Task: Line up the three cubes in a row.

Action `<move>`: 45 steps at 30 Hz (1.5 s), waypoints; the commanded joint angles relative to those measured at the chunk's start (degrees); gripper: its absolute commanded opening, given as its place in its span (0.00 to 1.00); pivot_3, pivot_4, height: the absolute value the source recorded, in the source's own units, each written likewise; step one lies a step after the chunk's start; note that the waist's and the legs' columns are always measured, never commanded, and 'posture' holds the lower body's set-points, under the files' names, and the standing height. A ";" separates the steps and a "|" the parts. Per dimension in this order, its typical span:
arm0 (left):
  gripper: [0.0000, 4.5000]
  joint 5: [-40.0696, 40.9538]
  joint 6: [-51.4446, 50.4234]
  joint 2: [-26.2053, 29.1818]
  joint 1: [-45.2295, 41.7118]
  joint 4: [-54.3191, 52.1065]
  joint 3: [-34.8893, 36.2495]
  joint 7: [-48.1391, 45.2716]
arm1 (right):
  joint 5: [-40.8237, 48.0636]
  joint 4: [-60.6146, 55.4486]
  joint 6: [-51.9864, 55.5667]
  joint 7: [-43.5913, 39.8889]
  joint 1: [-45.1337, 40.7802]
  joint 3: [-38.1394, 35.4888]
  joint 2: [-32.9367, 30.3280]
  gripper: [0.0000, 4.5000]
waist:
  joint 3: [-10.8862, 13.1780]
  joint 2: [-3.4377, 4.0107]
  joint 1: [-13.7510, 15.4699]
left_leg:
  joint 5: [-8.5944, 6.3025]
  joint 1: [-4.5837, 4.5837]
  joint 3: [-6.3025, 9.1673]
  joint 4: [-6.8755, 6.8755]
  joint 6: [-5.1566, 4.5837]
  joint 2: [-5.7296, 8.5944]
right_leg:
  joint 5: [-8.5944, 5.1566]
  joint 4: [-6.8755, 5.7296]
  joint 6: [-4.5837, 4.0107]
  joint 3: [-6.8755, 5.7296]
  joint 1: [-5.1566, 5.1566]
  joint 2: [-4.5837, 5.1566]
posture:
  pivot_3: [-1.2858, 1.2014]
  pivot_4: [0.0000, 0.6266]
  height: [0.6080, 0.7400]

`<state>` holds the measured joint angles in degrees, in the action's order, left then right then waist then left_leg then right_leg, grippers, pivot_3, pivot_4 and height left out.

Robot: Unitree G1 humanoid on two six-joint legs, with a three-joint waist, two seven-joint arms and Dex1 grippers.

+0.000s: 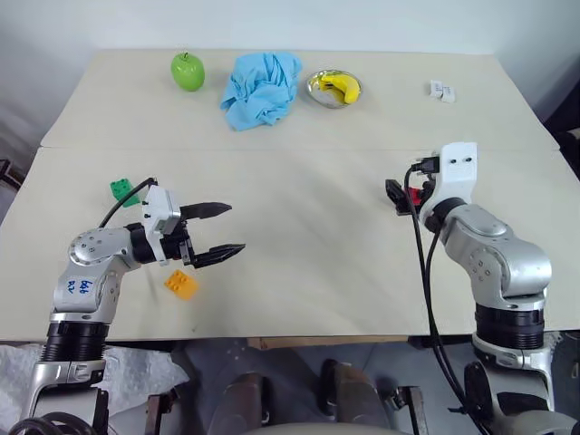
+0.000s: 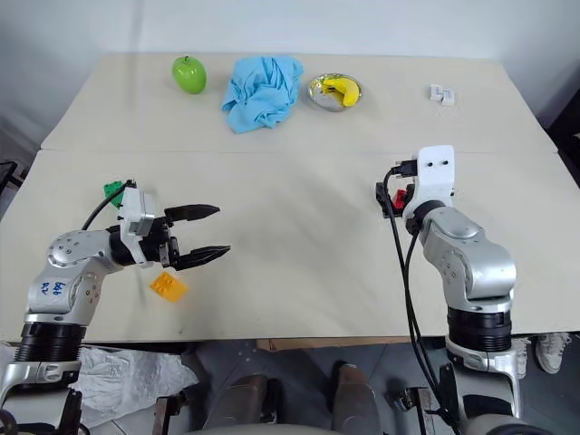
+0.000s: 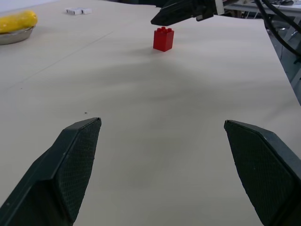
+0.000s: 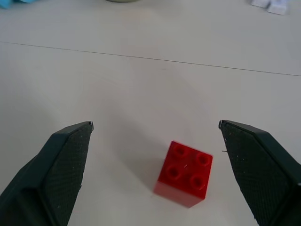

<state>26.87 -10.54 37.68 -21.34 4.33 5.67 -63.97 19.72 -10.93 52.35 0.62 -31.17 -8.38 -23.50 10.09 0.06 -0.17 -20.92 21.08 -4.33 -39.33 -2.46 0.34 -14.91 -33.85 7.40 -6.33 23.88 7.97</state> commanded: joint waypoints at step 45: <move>1.00 0.09 4.66 2.18 2.15 0.01 3.72 -3.11 | -10.15 53.65 -61.40 -85.12 -19.51 20.12 -11.01 0.33 | 0.03 0.00 -1.51 | 0.01 0.07 0.12 -0.59 0.07 -0.24 | 0.02 -0.04 0.05 -0.02 -0.17 -0.25 | 0.52 0.24 1.00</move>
<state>26.33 -5.87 38.81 -19.36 6.72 8.06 -67.09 10.02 40.52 -6.10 -82.02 -48.82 12.25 -34.80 10.12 0.07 -1.68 -20.91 21.16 -4.19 -39.94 -2.39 0.10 -14.89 -33.89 7.45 -6.36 23.71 7.71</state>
